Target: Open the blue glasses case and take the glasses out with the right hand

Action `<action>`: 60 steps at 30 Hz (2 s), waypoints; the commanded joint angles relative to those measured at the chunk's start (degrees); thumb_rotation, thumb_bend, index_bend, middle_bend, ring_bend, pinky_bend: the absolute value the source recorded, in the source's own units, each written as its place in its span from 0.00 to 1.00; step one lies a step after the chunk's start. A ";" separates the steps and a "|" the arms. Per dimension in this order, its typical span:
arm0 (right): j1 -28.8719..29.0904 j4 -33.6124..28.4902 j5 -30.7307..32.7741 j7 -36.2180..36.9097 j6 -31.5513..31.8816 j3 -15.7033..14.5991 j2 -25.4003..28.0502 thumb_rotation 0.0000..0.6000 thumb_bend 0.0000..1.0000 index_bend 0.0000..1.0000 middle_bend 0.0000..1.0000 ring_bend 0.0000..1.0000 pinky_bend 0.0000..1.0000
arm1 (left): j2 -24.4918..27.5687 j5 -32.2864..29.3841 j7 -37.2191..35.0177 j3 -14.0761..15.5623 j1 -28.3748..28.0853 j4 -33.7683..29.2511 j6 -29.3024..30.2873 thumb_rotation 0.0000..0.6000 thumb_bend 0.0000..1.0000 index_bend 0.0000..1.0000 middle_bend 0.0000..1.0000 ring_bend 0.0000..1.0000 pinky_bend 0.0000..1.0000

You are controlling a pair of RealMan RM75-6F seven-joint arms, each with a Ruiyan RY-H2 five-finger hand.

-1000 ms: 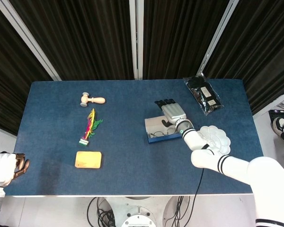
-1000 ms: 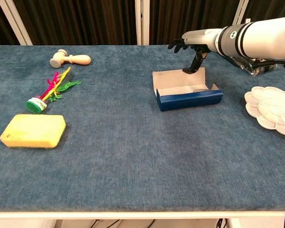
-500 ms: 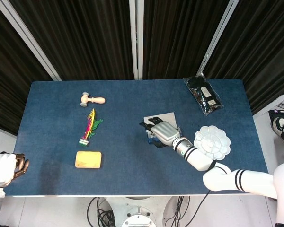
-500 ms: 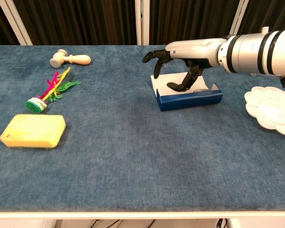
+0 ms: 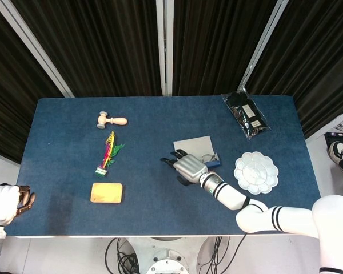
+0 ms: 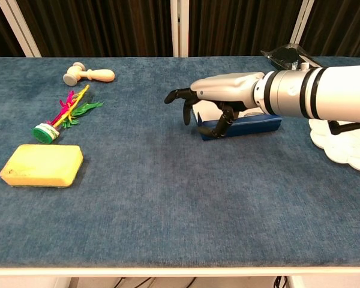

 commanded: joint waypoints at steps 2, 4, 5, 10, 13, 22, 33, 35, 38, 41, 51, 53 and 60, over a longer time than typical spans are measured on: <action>-1.86 -2.04 0.49 -3.31 2.58 -2.60 1.83 1.00 0.48 0.00 0.32 0.00 0.00 | 0.05 0.07 -0.14 0.03 -0.03 0.03 -0.05 1.00 0.39 0.86 1.00 0.85 0.66; -2.98 -3.46 -0.17 -3.81 3.67 -3.63 3.14 1.00 0.48 0.00 0.33 0.00 0.00 | 0.07 0.10 -0.12 0.06 -0.03 0.01 -0.07 1.00 0.39 0.86 1.00 0.85 0.66; -3.78 -4.43 -0.82 -4.02 4.45 -4.32 4.07 1.00 0.48 0.00 0.34 0.00 0.00 | 0.09 0.11 -0.06 0.06 -0.04 -0.02 -0.07 1.00 0.39 0.86 1.00 0.85 0.66; -7.34 -7.90 -4.31 -2.79 8.18 -6.06 7.87 1.00 0.48 0.00 0.33 0.00 0.00 | 0.05 0.08 0.13 0.05 0.01 -0.10 0.04 1.00 0.39 0.86 1.00 0.85 0.66; -10.54 -9.11 -7.08 0.81 12.37 -5.97 10.14 1.00 0.48 0.00 0.26 0.00 0.00 | 0.01 0.10 0.23 0.06 0.05 -0.10 0.10 1.00 0.39 0.86 1.00 0.85 0.66; -17.67 -6.81 -5.13 12.16 16.01 -4.35 15.99 1.00 0.62 0.00 0.24 0.00 0.00 | 0.03 0.05 0.47 0.04 0.03 -0.21 0.08 1.00 0.39 0.86 1.00 0.85 0.66; -16.63 4.27 3.49 14.53 4.42 -2.10 11.66 1.00 0.76 0.00 0.26 0.00 0.00 | -0.05 -0.15 0.81 -0.05 0.02 -0.33 0.06 1.00 0.39 0.86 1.00 0.85 0.66; -16.34 6.17 3.89 15.24 3.14 -1.38 10.63 1.00 0.76 0.00 0.26 0.00 0.00 | -0.05 -0.16 0.77 -0.05 0.01 -0.30 0.04 1.00 0.39 0.86 1.00 0.85 0.66; -15.95 8.45 3.91 15.91 1.82 -0.48 9.55 1.00 0.76 0.00 0.26 0.00 0.00 | -0.04 -0.20 0.79 -0.06 -0.02 -0.32 -0.03 1.00 0.39 0.86 1.00 0.85 0.66; -15.25 10.46 4.30 15.83 0.21 0.19 8.51 1.00 0.76 0.00 0.26 0.00 0.00 | -0.04 -0.18 0.81 -0.06 -0.01 -0.33 0.01 1.00 0.39 0.86 1.00 0.85 0.66; -11.15 14.08 2.98 15.88 -3.37 3.79 4.19 1.00 0.76 0.00 0.25 0.00 0.00 | -0.04 -0.18 0.70 -0.07 -0.01 -0.30 0.01 1.00 0.39 0.86 1.00 0.85 0.66; -9.62 14.43 2.82 15.43 -4.09 4.83 3.33 1.00 0.76 0.00 0.25 0.00 0.00 | -0.05 -0.12 0.60 -0.05 -0.01 -0.23 0.02 1.00 0.39 0.86 1.00 0.85 0.66; -4.35 13.93 2.82 12.75 -6.64 6.97 0.55 1.00 0.76 0.00 0.26 0.00 0.00 | 0.01 -0.17 0.20 -0.08 -0.10 -0.10 -0.16 1.00 0.39 0.86 1.00 0.85 0.66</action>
